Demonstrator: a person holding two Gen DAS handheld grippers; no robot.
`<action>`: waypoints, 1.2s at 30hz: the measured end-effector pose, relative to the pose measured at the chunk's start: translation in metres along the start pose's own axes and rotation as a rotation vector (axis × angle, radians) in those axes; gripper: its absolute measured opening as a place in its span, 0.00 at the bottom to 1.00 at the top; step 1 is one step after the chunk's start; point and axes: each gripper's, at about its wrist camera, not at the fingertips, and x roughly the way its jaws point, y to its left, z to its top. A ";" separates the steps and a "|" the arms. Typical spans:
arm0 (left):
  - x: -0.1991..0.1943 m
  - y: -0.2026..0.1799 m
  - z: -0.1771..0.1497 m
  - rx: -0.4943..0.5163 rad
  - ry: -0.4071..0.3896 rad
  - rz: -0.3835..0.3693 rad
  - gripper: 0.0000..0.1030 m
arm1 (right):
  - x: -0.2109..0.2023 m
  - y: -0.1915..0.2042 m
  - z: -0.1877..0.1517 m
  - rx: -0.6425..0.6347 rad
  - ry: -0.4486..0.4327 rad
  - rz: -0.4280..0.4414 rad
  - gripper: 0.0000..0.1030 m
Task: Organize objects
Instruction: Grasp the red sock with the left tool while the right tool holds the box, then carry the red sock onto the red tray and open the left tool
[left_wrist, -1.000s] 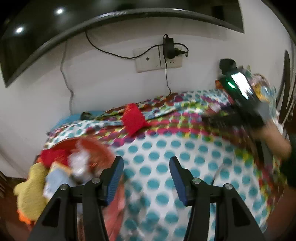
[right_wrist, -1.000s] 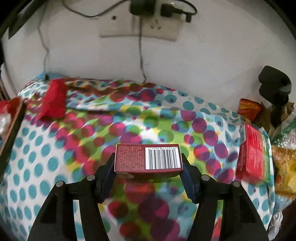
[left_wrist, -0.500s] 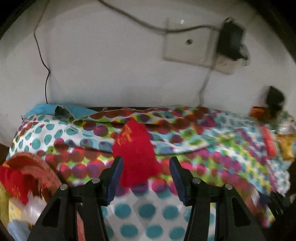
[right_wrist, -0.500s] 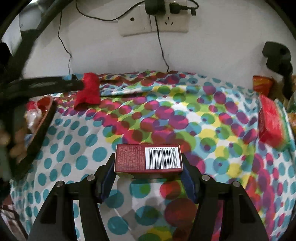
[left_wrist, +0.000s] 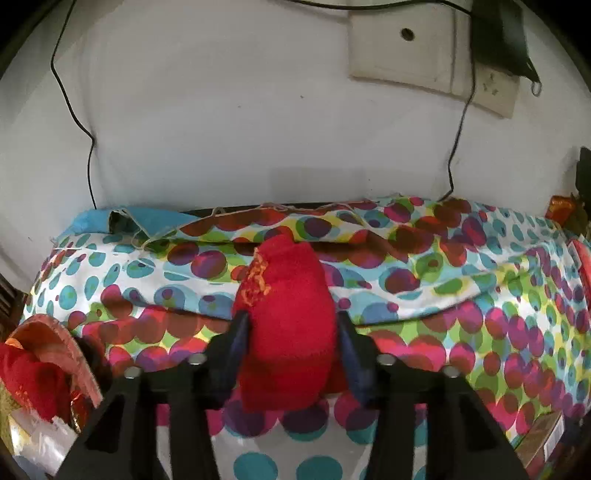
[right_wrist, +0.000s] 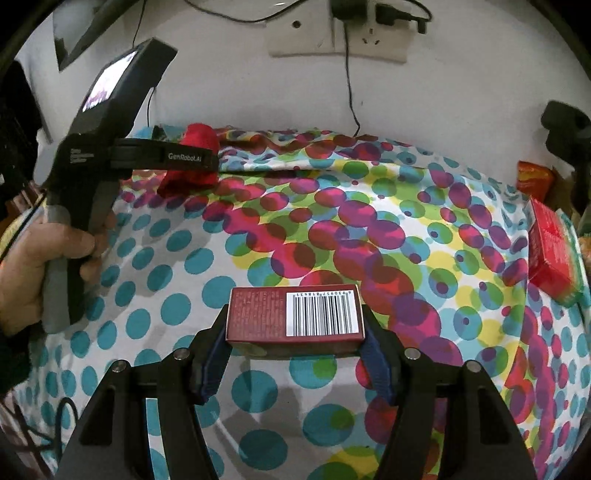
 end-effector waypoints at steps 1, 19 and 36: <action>-0.003 0.000 -0.002 0.002 -0.003 -0.001 0.37 | 0.001 0.002 0.000 -0.008 0.003 -0.014 0.61; -0.080 -0.021 -0.048 0.064 -0.035 -0.108 0.31 | 0.002 0.005 0.001 -0.022 0.009 -0.039 0.61; -0.155 -0.006 -0.105 0.119 -0.054 -0.134 0.31 | 0.003 0.007 0.003 -0.022 0.010 -0.043 0.62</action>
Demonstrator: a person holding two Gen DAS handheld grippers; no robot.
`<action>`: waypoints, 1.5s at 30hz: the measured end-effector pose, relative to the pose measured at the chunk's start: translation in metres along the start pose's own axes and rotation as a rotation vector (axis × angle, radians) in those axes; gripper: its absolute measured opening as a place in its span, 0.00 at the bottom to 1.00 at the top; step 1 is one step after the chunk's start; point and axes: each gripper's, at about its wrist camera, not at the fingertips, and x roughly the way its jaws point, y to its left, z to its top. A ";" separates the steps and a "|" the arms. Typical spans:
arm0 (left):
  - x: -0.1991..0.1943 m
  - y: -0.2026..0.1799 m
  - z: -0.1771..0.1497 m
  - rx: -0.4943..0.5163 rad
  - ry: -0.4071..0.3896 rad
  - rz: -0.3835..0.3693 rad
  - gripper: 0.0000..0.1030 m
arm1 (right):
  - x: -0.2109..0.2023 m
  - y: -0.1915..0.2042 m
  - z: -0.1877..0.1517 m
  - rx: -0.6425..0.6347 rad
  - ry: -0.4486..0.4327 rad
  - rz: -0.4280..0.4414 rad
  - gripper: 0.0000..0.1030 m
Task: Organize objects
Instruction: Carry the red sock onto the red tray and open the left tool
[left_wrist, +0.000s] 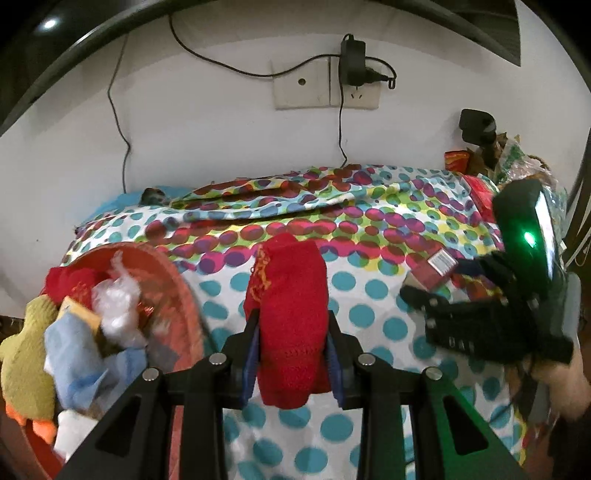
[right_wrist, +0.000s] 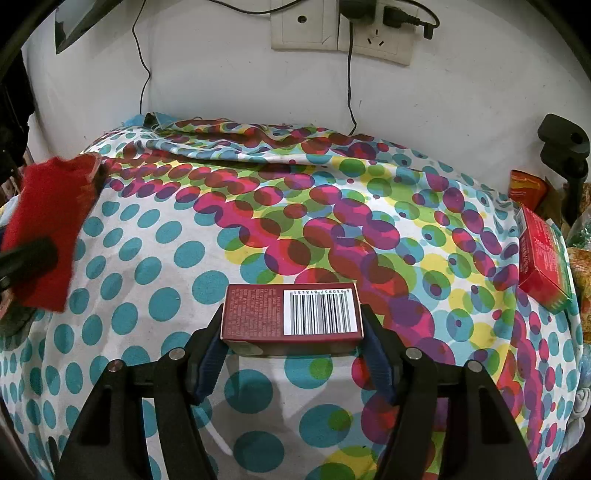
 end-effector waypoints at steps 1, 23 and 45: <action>-0.005 0.001 -0.003 0.003 -0.004 0.002 0.31 | 0.000 0.000 0.000 0.000 0.000 0.000 0.62; -0.098 0.161 -0.012 -0.165 -0.047 0.232 0.31 | 0.000 0.000 0.000 0.000 0.001 -0.003 0.65; -0.031 0.266 -0.022 -0.365 0.126 0.263 0.38 | 0.001 -0.001 0.001 -0.001 0.002 -0.005 0.69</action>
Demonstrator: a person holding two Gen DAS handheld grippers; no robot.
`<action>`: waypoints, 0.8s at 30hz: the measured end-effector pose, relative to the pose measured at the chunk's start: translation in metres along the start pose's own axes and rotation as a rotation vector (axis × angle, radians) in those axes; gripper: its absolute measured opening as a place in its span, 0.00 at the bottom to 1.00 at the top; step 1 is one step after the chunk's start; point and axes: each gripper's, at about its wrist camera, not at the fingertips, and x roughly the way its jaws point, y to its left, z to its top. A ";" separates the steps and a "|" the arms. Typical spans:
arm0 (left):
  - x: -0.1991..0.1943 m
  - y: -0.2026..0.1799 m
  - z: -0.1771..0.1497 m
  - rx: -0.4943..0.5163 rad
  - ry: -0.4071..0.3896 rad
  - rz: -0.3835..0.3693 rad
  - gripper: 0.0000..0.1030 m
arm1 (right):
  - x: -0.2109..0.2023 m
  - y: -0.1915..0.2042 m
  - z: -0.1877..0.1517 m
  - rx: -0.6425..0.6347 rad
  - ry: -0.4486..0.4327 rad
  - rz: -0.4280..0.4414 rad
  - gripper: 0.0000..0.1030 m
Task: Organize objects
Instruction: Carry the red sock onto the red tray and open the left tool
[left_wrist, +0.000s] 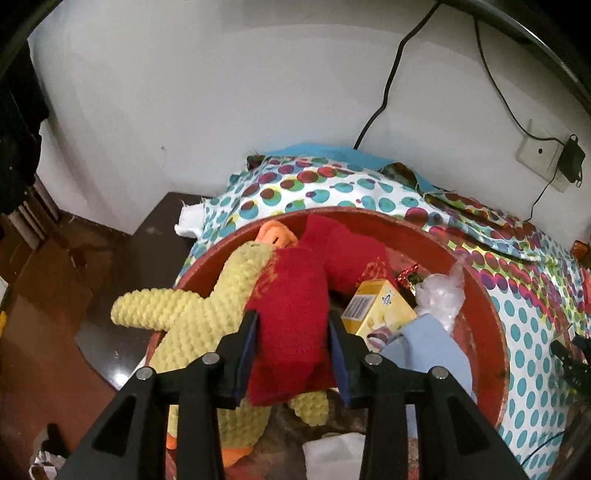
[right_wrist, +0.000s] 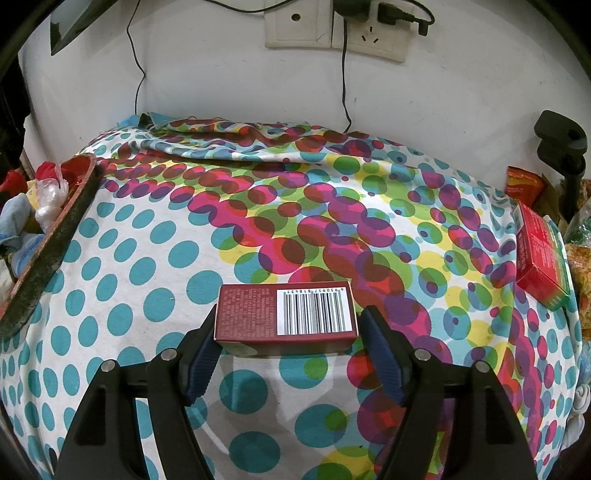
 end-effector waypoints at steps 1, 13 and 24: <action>0.000 -0.001 -0.001 0.010 -0.004 0.007 0.40 | 0.000 0.000 0.000 0.000 0.000 0.000 0.69; -0.038 -0.006 -0.033 0.023 -0.074 -0.041 0.51 | 0.001 -0.001 -0.001 0.000 0.001 -0.002 0.70; -0.103 -0.022 -0.129 0.059 -0.165 -0.066 0.51 | -0.001 -0.001 -0.003 0.000 -0.011 0.001 0.58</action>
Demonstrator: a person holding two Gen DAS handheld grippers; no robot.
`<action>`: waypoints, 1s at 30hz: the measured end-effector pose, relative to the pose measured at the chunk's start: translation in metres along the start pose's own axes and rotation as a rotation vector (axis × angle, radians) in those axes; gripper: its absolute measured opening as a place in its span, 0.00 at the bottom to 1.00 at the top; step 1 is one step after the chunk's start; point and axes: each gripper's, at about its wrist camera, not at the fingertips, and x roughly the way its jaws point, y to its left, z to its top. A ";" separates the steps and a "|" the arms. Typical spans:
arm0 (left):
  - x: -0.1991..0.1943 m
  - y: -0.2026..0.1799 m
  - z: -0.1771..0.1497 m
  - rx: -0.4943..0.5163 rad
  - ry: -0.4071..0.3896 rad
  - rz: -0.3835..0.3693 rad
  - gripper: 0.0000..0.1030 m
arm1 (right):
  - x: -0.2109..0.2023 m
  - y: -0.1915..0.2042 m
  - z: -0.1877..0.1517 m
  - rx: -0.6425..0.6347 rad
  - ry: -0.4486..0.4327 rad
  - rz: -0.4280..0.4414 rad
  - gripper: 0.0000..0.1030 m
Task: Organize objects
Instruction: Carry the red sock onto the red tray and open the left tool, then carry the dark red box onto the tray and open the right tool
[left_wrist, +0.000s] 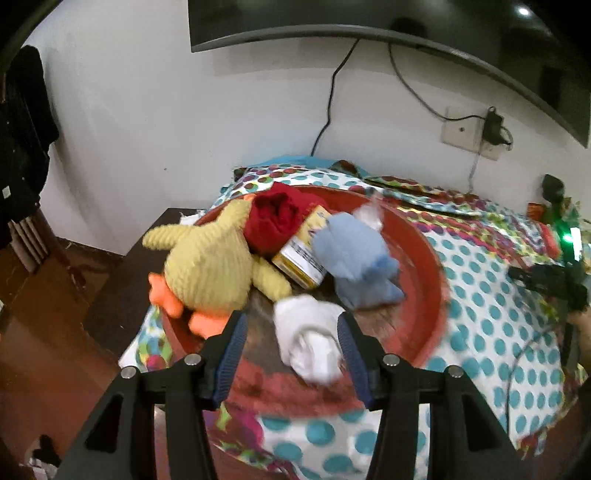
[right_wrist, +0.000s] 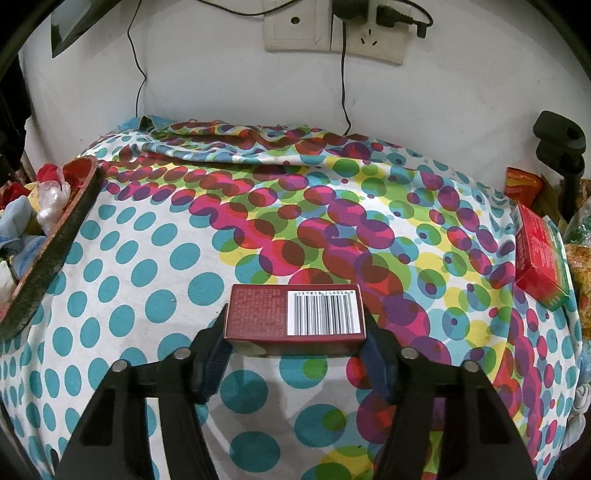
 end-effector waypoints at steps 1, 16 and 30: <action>-0.002 -0.001 -0.003 -0.008 0.002 -0.001 0.51 | -0.001 0.001 0.000 0.000 -0.001 -0.005 0.58; -0.010 -0.002 -0.029 0.027 -0.024 0.069 0.51 | -0.006 0.012 0.002 -0.016 -0.011 -0.081 0.58; -0.006 0.013 -0.031 -0.044 0.002 0.046 0.51 | -0.061 0.105 0.027 -0.070 -0.059 0.119 0.58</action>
